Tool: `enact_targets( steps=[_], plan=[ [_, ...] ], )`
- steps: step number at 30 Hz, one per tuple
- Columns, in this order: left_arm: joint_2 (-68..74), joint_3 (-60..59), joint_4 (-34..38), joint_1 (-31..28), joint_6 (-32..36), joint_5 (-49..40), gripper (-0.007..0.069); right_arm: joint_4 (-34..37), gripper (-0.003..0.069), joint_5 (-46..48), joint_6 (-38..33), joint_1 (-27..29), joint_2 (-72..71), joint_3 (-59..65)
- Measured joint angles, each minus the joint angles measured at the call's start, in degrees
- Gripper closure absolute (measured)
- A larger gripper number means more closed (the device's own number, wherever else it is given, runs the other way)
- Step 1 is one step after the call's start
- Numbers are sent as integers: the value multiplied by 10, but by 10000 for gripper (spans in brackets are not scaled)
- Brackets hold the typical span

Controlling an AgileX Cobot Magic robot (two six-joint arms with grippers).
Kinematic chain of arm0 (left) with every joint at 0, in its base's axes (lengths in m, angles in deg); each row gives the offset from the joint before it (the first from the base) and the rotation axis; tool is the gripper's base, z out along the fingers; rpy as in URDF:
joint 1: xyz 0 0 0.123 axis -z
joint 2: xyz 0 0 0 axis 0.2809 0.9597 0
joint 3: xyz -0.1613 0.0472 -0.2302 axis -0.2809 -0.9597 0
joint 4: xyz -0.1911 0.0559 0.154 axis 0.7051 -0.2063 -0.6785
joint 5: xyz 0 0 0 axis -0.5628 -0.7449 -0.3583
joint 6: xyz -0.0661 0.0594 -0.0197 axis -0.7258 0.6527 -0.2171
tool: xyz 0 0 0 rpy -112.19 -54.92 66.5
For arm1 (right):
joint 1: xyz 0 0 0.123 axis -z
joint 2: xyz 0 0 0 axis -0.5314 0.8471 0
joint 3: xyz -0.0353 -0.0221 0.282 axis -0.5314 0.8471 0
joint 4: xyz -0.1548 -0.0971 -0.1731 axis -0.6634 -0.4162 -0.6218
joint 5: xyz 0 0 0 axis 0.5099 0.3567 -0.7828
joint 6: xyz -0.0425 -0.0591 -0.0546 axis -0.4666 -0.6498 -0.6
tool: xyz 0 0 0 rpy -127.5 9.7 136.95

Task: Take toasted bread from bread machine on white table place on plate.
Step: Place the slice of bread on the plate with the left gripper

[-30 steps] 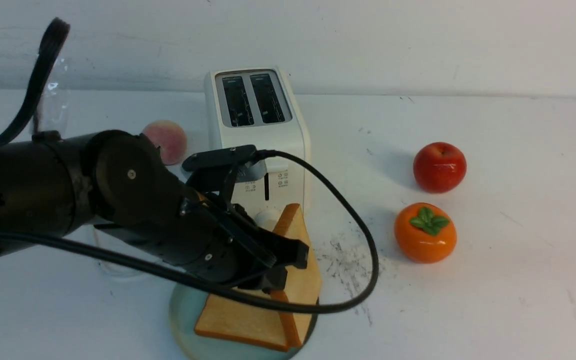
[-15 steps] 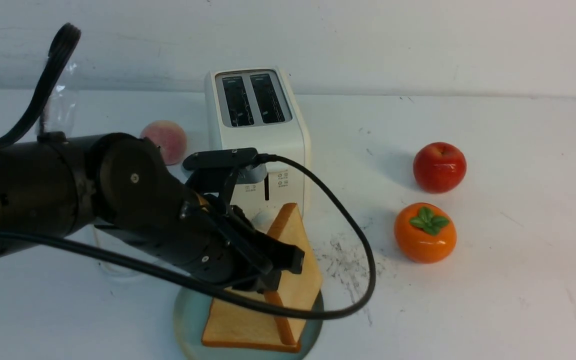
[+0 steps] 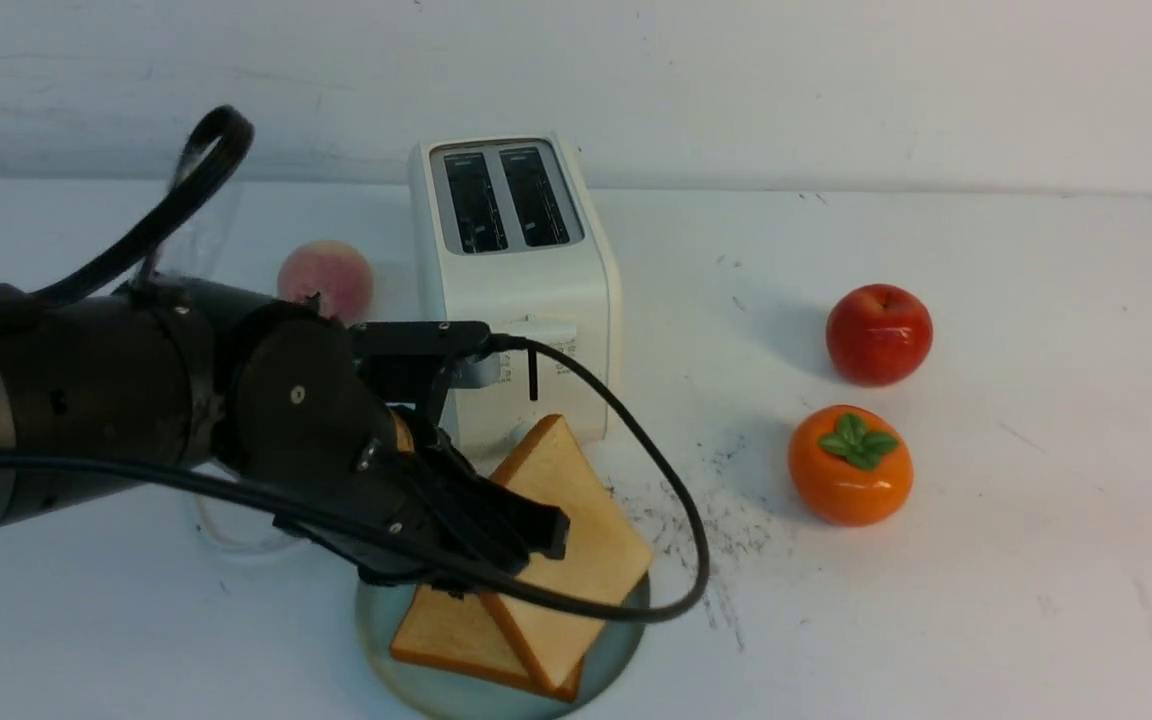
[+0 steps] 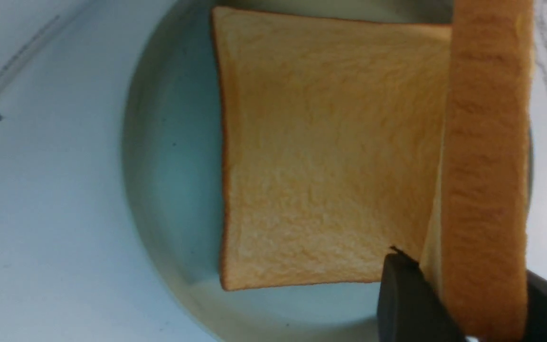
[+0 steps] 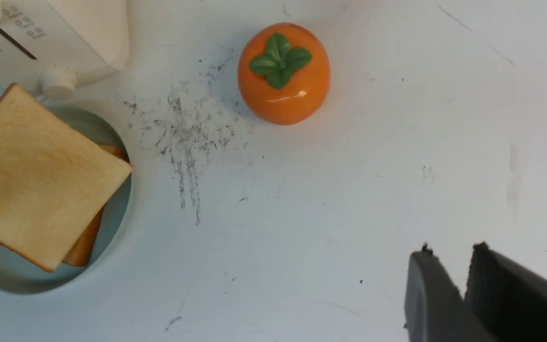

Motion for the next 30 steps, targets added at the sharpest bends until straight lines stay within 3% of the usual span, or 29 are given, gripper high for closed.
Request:
enact_targets(
  steps=[4,8,19,22,27,28,29,30],
  plan=[
    [1,0,-52,0,-62,-5,316,0,519,0,0,0,0,0],
    [2,0,-92,0,-82,-9,260,0,515,0,0,0,0,0],
    [2,11,-143,0,-90,-59,254,1,510,2,0,0,0,0],
    [2,36,-144,0,-90,-100,323,2,512,12,-8,0,-1,0],
    [2,83,-144,0,-74,-171,558,32,563,45,-62,0,-44,1],
    [1,85,-144,0,-70,-176,568,35,563,47,-62,0,-48,1],
    [0,98,-144,0,-58,-190,627,58,598,60,-89,0,-84,1],
    [-2,103,-144,0,-52,-195,638,69,624,67,-103,0,-104,1]
  ],
)
